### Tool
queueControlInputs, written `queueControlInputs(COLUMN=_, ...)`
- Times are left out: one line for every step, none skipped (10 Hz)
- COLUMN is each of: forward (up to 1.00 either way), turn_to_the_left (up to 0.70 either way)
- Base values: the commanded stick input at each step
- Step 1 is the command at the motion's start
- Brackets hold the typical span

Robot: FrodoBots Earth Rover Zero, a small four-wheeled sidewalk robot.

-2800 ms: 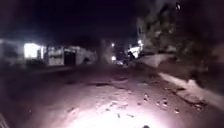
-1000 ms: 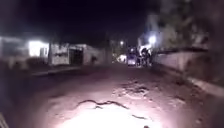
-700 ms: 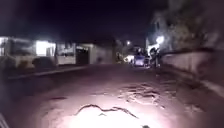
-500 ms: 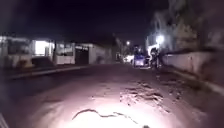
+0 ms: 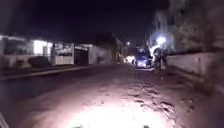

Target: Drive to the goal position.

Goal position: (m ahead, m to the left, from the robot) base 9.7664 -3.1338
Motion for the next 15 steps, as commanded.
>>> queueControlInputs(forward=0.70, turn_to_the_left=0.00)
queueControlInputs(forward=0.70, turn_to_the_left=0.00)
queueControlInputs(forward=0.70, turn_to_the_left=0.17)
queueControlInputs(forward=0.70, turn_to_the_left=0.30)
queueControlInputs(forward=0.70, turn_to_the_left=0.11)
queueControlInputs(forward=0.70, turn_to_the_left=0.00)
queueControlInputs(forward=0.70, turn_to_the_left=0.00)
queueControlInputs(forward=0.70, turn_to_the_left=0.00)
queueControlInputs(forward=0.70, turn_to_the_left=0.00)
queueControlInputs(forward=0.70, turn_to_the_left=0.00)
queueControlInputs(forward=0.70, turn_to_the_left=0.00)
queueControlInputs(forward=0.70, turn_to_the_left=0.00)
queueControlInputs(forward=0.70, turn_to_the_left=0.00)
queueControlInputs(forward=0.70, turn_to_the_left=0.00)
queueControlInputs(forward=0.70, turn_to_the_left=0.00)
